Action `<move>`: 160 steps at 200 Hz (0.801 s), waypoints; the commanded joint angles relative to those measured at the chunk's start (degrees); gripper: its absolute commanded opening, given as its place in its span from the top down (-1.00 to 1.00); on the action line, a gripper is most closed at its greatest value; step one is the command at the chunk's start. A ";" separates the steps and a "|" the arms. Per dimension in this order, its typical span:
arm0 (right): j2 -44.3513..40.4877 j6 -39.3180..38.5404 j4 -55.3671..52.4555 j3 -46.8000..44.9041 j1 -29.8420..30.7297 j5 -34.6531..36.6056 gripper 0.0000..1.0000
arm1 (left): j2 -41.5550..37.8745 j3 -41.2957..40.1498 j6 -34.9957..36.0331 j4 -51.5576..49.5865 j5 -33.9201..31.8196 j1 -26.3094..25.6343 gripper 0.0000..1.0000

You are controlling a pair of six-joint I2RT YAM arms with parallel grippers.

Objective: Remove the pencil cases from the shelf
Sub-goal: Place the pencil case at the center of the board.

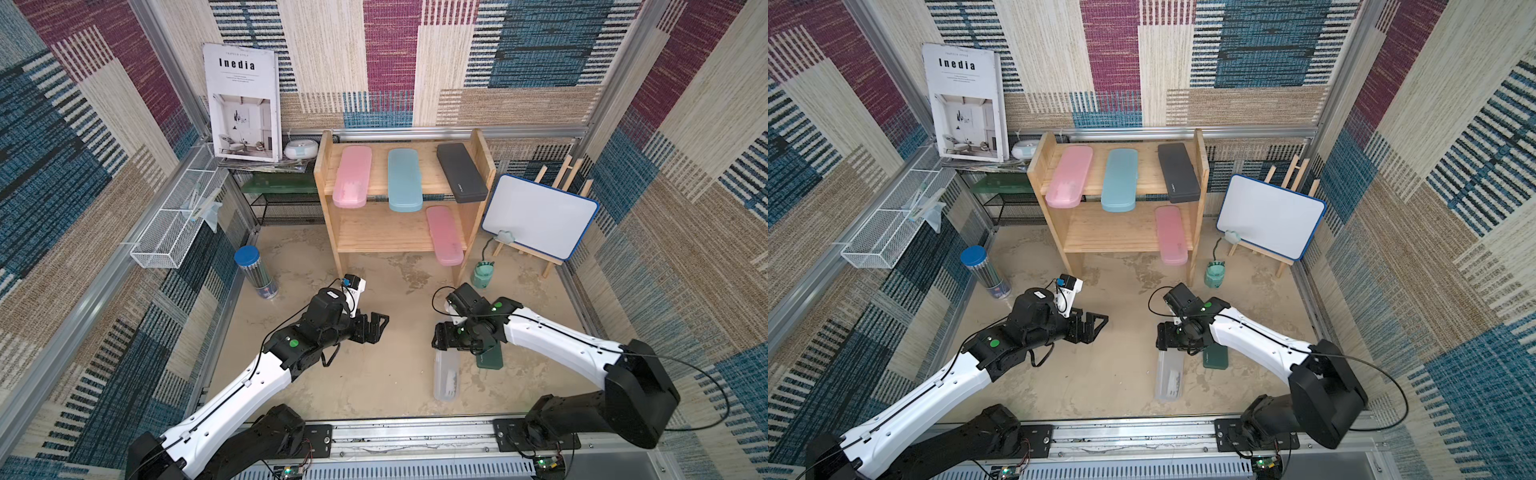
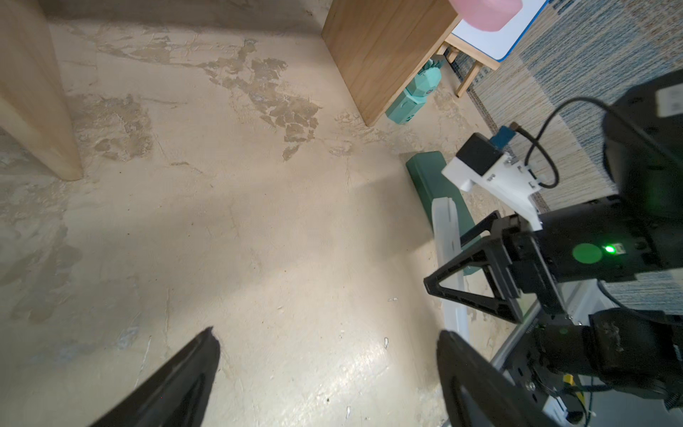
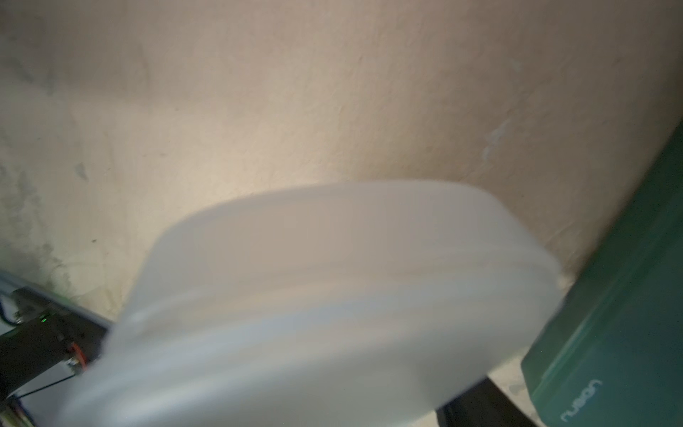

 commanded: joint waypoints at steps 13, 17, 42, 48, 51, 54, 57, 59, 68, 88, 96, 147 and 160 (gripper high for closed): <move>10.93 -3.15 -4.83 7.21 -0.73 5.87 -0.26 | 0.54 -0.38 1.51 -0.69 -1.06 0.01 -0.92; 12.19 -3.22 -4.71 7.98 -0.80 6.42 -0.27 | 0.53 -0.46 1.59 -0.74 -1.08 0.00 -0.92; 16.62 -3.68 -3.17 11.39 -1.20 7.19 -0.81 | 0.38 -0.44 2.06 -2.11 -1.09 0.01 -0.93; 16.88 -3.75 -3.16 12.13 -1.23 7.27 -0.92 | 0.08 -0.45 2.13 -2.40 -1.17 0.01 -0.93; 16.87 -3.71 -3.15 12.32 -1.27 7.29 -0.97 | 0.03 -0.44 2.27 -2.59 -1.17 0.00 -0.93; 16.73 -3.73 -3.06 12.46 -1.27 7.41 -0.99 | -0.23 -0.43 2.30 -2.82 -1.32 0.00 -0.93; 16.52 -3.63 -2.98 12.63 -1.25 7.57 -0.99 | -0.37 -0.46 2.23 -2.94 -1.41 0.02 -0.93; 16.29 -3.64 -2.92 12.70 -1.27 7.72 -0.99 | -0.45 -0.51 2.23 -3.09 -1.47 0.01 -0.93; 15.25 -3.62 -2.77 12.91 -1.27 8.12 -0.99 | -1.00 -0.81 2.46 -3.35 -1.74 0.01 -0.94; 11.27 -3.88 -2.68 12.90 -0.99 8.78 -0.99 | -1.65 -1.18 2.44 -3.43 -2.31 0.00 -0.94; 9.38 -4.09 -2.43 12.78 -0.57 8.64 -0.99 | -1.41 -1.09 2.34 -3.44 -2.27 0.00 -0.95; 3.12 -1.89 2.74 3.89 2.15 2.17 0.15 | 1.48 0.75 3.05 -3.95 -1.79 0.00 -0.95; 2.81 -0.79 4.35 1.47 2.25 2.15 0.90 | 1.75 0.91 2.95 -3.80 -1.70 -0.04 -0.95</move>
